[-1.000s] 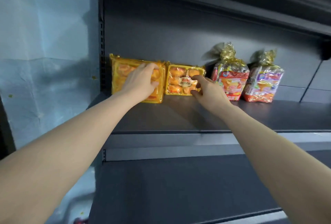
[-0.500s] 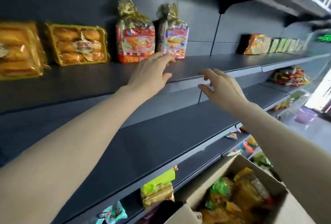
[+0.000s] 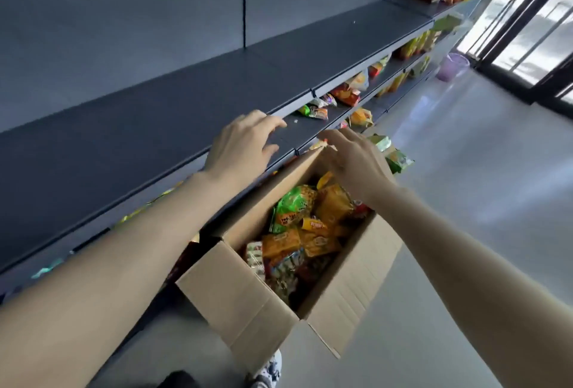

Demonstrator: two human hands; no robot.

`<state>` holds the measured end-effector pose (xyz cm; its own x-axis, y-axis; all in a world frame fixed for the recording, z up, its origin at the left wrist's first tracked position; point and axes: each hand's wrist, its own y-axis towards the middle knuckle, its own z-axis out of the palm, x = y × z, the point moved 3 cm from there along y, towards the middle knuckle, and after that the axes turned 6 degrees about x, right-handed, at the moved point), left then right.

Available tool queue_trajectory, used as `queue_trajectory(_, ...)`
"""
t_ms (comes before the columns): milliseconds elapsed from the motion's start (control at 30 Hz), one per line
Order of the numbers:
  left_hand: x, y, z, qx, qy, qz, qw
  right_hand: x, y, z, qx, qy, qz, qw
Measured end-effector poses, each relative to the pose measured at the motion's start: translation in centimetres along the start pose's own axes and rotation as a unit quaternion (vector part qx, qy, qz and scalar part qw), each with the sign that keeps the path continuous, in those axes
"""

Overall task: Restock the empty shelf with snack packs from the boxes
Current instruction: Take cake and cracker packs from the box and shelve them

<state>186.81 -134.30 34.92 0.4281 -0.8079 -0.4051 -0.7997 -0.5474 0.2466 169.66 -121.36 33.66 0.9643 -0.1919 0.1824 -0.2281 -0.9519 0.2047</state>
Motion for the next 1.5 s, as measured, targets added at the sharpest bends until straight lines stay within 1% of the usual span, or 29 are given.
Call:
queue_trajectory(133,0.9,-0.4,8.8,0.093,-0.013,-0.022,0.995,-4.0,-2.7,7.3,0.065,0.035,0.064,0.995)
queue_trajectory(233,2.6,-0.2,14.9,0.153,-0.02,-0.039,0.987,-6.2,-4.5,12.9,0.097,0.06,0.109,0.987)
queue_trajectory(333,4.5,0.0,21.1,0.2,-0.027,-0.053,0.978,-8.0,-6.2,18.7,0.124,0.076,0.134,0.98)
queue_trajectory(433,7.0,-0.8,28.0,0.251,-0.036,-0.073,0.965,-9.6,-8.1,24.7,0.155,0.1,0.19,0.964)
queue_trajectory(500,9.0,-1.7,33.0,0.288,-0.068,-0.1,0.95,-10.8,-9.2,29.1,0.172,0.116,0.229,0.951)
queue_trajectory(567,11.2,-2.6,38.0,0.324,-0.083,-0.123,0.934,-12.1,-10.3,33.7,0.197,0.132,0.271,0.933)
queue_trajectory(633,13.2,-3.4,42.4,0.353,-0.067,-0.134,0.924,-13.3,-11.1,38.0,0.219,0.15,0.314,0.912)
queue_trajectory(767,16.7,-4.2,50.1,0.408,-0.032,-0.148,0.9,-15.8,-12.0,45.6,0.252,0.179,0.413,0.857)
queue_trajectory(833,17.9,-4.1,53.6,0.435,-0.022,-0.142,0.889,-17.4,-12.5,49.3,0.277,0.189,0.454,0.825)
queue_trajectory(933,19.1,-3.6,58.1,0.452,-0.001,-0.121,0.884,-19.9,-12.8,53.7,0.309,0.202,0.508,0.778)
queue_trajectory(1000,19.6,-3.1,60.6,0.457,-0.008,-0.116,0.882,-21.3,-12.7,56.0,0.301,0.223,0.555,0.742)
queue_trajectory(1100,20.2,-2.3,64.1,0.452,-0.022,-0.102,0.886,-22.8,-12.1,58.9,0.267,0.263,0.629,0.681)
queue_trajectory(1233,20.7,-1.7,67.3,0.467,-0.001,-0.089,0.88,-24.0,-11.3,61.9,0.219,0.296,0.686,0.627)
queue_trajectory(1367,21.3,-1.4,69.1,0.469,0.026,-0.067,0.88,-24.3,-11.3,64.1,0.186,0.317,0.715,0.595)
queue_trajectory(1500,21.4,-0.9,69.4,0.453,0.038,-0.049,0.889,-24.1,-11.4,64.6,0.115,0.37,0.717,0.58)
